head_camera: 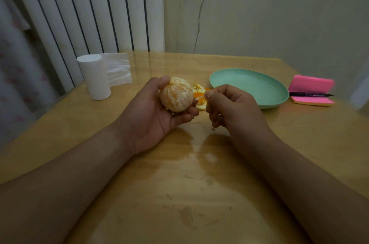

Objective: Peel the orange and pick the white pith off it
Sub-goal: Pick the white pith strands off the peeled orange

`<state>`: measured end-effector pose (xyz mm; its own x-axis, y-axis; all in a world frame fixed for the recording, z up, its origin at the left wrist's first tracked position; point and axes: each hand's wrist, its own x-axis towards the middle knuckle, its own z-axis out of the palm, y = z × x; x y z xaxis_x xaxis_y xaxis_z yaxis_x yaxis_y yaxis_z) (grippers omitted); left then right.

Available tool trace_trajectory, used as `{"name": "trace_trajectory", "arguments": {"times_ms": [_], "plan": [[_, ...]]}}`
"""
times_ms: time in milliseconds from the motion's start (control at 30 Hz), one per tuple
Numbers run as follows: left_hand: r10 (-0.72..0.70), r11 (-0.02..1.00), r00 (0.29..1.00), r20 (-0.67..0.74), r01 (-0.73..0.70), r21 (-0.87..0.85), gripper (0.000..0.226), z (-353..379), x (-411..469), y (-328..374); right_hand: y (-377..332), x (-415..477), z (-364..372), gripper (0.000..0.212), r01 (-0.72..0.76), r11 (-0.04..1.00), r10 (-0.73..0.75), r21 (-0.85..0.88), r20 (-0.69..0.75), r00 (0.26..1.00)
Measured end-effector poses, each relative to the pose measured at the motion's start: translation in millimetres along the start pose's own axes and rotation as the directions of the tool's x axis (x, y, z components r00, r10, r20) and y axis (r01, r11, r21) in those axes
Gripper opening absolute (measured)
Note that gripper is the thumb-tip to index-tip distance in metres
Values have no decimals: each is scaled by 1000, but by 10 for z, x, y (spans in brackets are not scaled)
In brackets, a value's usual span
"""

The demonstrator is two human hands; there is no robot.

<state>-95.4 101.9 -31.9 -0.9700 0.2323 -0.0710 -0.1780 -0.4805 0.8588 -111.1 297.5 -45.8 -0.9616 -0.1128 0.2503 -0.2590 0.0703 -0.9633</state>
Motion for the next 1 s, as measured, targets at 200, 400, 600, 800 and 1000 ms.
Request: {"name": "trace_trajectory", "arguments": {"times_ms": [200,400,600,800,1000], "plan": [[17,996,997,-74,-10,92,55,-3,21,-23,114,39,-30,7,94,883,-106,-460,0,994],[25,994,996,-91,-15,104,58,-28,62,-49,127,87,-14,16,71,756,-98,-651,-6,995],[28,993,996,-86,-18,113,47,-25,78,-77,119,74,-32,10,99,676,-101,-730,42,994],[70,991,995,-78,-60,119,46,-90,121,-96,96,53,-29,11,178,701,-186,-691,64,981],[156,978,986,-63,-145,153,42,-125,133,-129,30,-20,30,16,265,839,-256,-475,85,963]]}}
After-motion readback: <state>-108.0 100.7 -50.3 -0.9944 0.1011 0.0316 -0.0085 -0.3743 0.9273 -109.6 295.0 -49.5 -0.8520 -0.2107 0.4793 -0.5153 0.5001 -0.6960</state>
